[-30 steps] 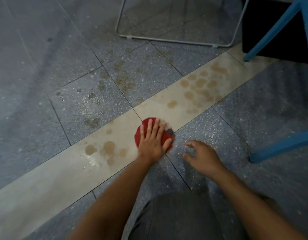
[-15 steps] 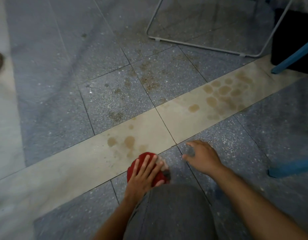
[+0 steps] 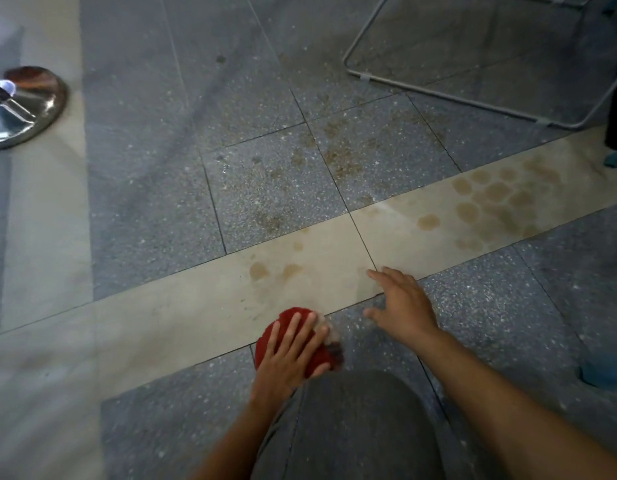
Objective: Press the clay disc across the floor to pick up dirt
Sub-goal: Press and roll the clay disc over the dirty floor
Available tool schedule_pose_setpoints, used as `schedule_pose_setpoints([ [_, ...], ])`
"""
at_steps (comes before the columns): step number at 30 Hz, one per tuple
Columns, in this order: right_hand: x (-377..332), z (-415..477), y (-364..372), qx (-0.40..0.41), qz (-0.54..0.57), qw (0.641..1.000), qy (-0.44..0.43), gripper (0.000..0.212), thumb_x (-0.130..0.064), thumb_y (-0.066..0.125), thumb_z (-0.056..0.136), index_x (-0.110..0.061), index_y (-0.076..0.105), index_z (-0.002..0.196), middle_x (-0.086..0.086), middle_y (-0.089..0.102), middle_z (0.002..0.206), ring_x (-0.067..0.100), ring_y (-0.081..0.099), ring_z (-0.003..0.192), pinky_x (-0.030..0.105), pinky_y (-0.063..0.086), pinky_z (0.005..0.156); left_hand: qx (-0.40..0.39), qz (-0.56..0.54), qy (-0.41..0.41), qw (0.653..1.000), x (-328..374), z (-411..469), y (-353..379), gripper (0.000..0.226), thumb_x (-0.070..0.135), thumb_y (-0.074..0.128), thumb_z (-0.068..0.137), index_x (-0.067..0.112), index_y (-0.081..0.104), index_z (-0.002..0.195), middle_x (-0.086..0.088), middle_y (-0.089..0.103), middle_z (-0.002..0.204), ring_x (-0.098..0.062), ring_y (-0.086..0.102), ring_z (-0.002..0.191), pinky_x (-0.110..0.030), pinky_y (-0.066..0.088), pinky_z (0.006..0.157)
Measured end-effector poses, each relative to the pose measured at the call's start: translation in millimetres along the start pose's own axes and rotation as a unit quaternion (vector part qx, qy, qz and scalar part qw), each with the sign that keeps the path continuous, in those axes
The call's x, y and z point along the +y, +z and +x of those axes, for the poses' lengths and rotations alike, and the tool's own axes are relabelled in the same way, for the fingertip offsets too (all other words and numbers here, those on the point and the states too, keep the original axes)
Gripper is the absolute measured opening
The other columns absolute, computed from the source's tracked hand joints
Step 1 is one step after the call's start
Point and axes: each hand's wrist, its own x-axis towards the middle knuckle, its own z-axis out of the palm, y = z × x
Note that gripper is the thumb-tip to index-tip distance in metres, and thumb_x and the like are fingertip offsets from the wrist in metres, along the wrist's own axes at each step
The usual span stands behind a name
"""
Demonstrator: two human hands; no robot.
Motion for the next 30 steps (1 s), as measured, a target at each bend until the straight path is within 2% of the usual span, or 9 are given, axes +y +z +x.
schedule_pose_setpoints([
  [3, -15, 12, 5, -0.022, -0.06, 0.998, -0.02, 0.093, -0.042, 0.078, 0.085, -0.028, 0.025, 0.16, 0.004, 0.017, 0.169, 0.026, 0.02, 0.152, 0.036, 0.025, 0.121, 0.001, -0.043, -0.083, 0.996, -41, -15, -17, 0.072, 0.064, 0.029, 0.111, 0.027, 0.021, 0.172, -0.001, 0.013, 0.181, -0.028, 0.006, 0.168, -0.059, 0.008, 0.133],
  [8, -42, 25, 19, -0.017, -0.123, 0.991, -0.045, 0.1, -0.041, 0.079, 0.083, -0.029, 0.018, 0.161, 0.009, -0.001, 0.171, 0.03, 0.007, 0.155, 0.042, 0.023, 0.122, 0.019, -0.067, -0.248, 0.966, -66, 86, -35, 0.077, 0.065, 0.02, 0.108, 0.026, 0.011, 0.173, -0.004, 0.002, 0.181, -0.032, -0.004, 0.167, -0.061, -0.001, 0.133],
  [12, -51, 34, 15, -0.002, -0.146, 0.988, -0.042, 0.101, -0.037, 0.08, 0.083, -0.027, 0.016, 0.161, 0.012, -0.001, 0.171, 0.032, 0.008, 0.155, 0.042, 0.024, 0.122, 0.029, -0.057, -0.166, 0.984, -29, 112, -29, 0.076, 0.064, 0.025, 0.11, 0.025, 0.011, 0.173, -0.004, 0.002, 0.181, -0.031, -0.007, 0.167, -0.063, 0.0, 0.132],
  [16, -50, 44, 8, -0.034, -0.174, 0.984, -0.033, 0.111, -0.033, 0.084, 0.08, -0.021, 0.009, 0.162, 0.014, -0.002, 0.17, 0.035, 0.008, 0.155, 0.046, 0.025, 0.123, 0.009, -0.059, -0.042, 0.997, -22, 40, -25, 0.071, 0.065, 0.027, 0.112, 0.035, 0.003, 0.172, 0.007, -0.004, 0.181, -0.022, -0.01, 0.167, -0.061, 0.006, 0.133],
  [20, -49, 50, 8, -0.052, -0.188, 0.98, -0.036, 0.118, -0.04, 0.088, 0.075, -0.021, 0.009, 0.161, 0.015, -0.002, 0.17, 0.037, 0.006, 0.155, 0.049, 0.023, 0.124, 0.024, -0.055, -0.115, 0.992, -83, 11, -27, 0.072, 0.066, 0.032, 0.109, 0.033, 0.017, 0.172, 0.006, 0.007, 0.181, -0.023, 0.0, 0.168, -0.061, 0.01, 0.132],
  [22, -49, 52, 11, -0.053, -0.184, 0.981, -0.035, 0.119, -0.04, 0.089, 0.072, -0.022, 0.01, 0.16, 0.015, -0.002, 0.169, 0.037, 0.006, 0.155, 0.049, 0.023, 0.123, 0.028, -0.057, -0.2, 0.978, -106, 40, -29, 0.075, 0.066, 0.031, 0.107, 0.029, 0.023, 0.171, 0.001, 0.013, 0.181, -0.026, 0.003, 0.168, -0.061, 0.008, 0.133],
  [25, -46, 54, 17, -0.048, -0.17, 0.984, -0.036, 0.121, -0.04, 0.09, 0.071, -0.023, 0.009, 0.16, 0.014, -0.003, 0.169, 0.037, 0.007, 0.155, 0.049, 0.028, 0.121, 0.04, -0.073, -0.284, 0.955, -106, 111, -36, 0.079, 0.068, 0.022, 0.107, 0.026, 0.014, 0.173, -0.005, 0.007, 0.181, -0.033, 0.0, 0.167, -0.063, -0.002, 0.132],
  [27, -43, 55, 19, -0.042, -0.165, 0.985, -0.038, 0.122, -0.042, 0.09, 0.071, -0.025, 0.008, 0.16, 0.012, -0.005, 0.169, 0.036, 0.007, 0.155, 0.049, 0.031, 0.12, 0.039, -0.08, -0.278, 0.957, -88, 147, -37, 0.079, 0.068, 0.017, 0.107, 0.026, 0.006, 0.173, -0.006, -0.001, 0.181, -0.034, -0.008, 0.167, -0.063, -0.009, 0.131],
  [30, -43, 56, 20, -0.029, -0.156, 0.986, -0.043, 0.121, -0.041, 0.091, 0.069, -0.026, 0.011, 0.159, 0.01, -0.003, 0.169, 0.035, 0.009, 0.154, 0.049, 0.033, 0.118, 0.041, -0.065, -0.186, 0.98, -51, 147, -37, 0.076, 0.066, 0.018, 0.109, 0.028, 0.004, 0.173, -0.003, -0.005, 0.181, -0.031, -0.012, 0.167, -0.062, -0.005, 0.132],
])
